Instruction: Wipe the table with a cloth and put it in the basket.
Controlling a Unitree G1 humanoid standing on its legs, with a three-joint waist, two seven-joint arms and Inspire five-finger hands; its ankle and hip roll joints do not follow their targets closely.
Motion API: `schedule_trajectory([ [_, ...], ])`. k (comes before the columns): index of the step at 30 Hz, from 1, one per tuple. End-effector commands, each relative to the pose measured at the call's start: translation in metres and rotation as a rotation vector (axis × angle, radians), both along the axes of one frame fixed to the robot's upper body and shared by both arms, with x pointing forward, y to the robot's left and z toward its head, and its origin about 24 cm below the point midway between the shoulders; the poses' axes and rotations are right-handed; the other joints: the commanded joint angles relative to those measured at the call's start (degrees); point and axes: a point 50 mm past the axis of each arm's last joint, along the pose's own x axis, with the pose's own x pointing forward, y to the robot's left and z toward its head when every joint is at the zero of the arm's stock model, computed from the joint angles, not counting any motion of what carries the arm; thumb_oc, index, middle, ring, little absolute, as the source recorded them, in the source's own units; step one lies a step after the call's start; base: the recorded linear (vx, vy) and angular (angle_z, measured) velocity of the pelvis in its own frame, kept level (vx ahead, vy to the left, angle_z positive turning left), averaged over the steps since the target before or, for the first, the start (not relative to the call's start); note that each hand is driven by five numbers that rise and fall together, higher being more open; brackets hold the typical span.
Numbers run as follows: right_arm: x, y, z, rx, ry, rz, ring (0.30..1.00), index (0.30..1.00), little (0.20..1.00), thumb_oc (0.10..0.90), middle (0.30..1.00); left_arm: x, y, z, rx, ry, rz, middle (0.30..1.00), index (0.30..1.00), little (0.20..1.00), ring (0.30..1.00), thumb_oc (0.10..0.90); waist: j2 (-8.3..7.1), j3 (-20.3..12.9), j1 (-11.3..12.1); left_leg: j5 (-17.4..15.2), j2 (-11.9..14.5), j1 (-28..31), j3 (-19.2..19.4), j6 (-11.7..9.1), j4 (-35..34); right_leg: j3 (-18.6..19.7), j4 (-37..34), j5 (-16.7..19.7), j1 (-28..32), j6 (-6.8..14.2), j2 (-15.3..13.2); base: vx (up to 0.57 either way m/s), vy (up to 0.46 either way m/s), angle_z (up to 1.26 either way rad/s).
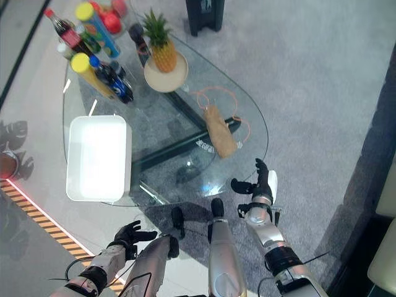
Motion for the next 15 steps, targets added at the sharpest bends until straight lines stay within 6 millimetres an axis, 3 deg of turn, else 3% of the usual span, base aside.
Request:
schedule_trajectory([
  [1, 0.017, 0.020, 0.060, -0.034, -0.274, 0.055, 0.900, 0.900, 0.900, 0.800, 0.900, -0.004, 0.004, -0.003, -0.013, -0.011, 0.073, 0.900, 0.900, 0.900, 0.900, 0.800, 0.10, -1.01, -1.14, -2.53, -0.24, -4.37, 0.79, -0.38, 5.30, -1.91, 2.03, -2.53, -0.83, -1.36, -0.81, 0.00, 0.074, -0.07],
  [9, 0.028, 0.031, 0.100, -0.061, -0.404, 0.053, 0.900, 0.900, 0.900, 0.800, 0.900, 0.014, -0.005, 0.009, -0.047, -0.074, 0.094, 0.900, 0.900, 0.900, 0.900, 0.800, 0.82, 0.77, -1.21, -1.53, -0.46, -9.48, 0.93, -0.52, 6.50, -0.03, 3.27, -1.57, -6.47, -1.25, -0.48, 0.01, 0.048, 0.02],
  [12, 0.030, 0.035, 0.130, -0.105, -0.513, 0.040, 0.900, 0.900, 0.900, 0.800, 0.900, 0.019, -0.011, 0.013, -0.066, -0.092, 0.091, 0.900, 0.900, 0.900, 0.900, 0.800, 1.44, 0.77, -0.90, -0.86, -0.44, -12.59, 0.90, -0.55, 6.90, 1.18, 4.83, -1.36, -10.25, -1.03, -0.22, 0.04, 0.078, -0.01],
  [15, 0.030, 0.038, 0.144, -0.122, -0.562, 0.054, 0.900, 0.900, 0.900, 0.800, 0.900, 0.022, -0.013, 0.015, -0.073, -0.094, 0.094, 0.900, 0.900, 0.900, 0.900, 0.800, 1.56, 0.77, -0.74, -0.58, -0.33, -14.24, 0.77, -0.51, 7.22, 1.76, 5.85, -1.35, -12.32, -0.80, -0.07, 0.03, 0.052, -0.02],
])
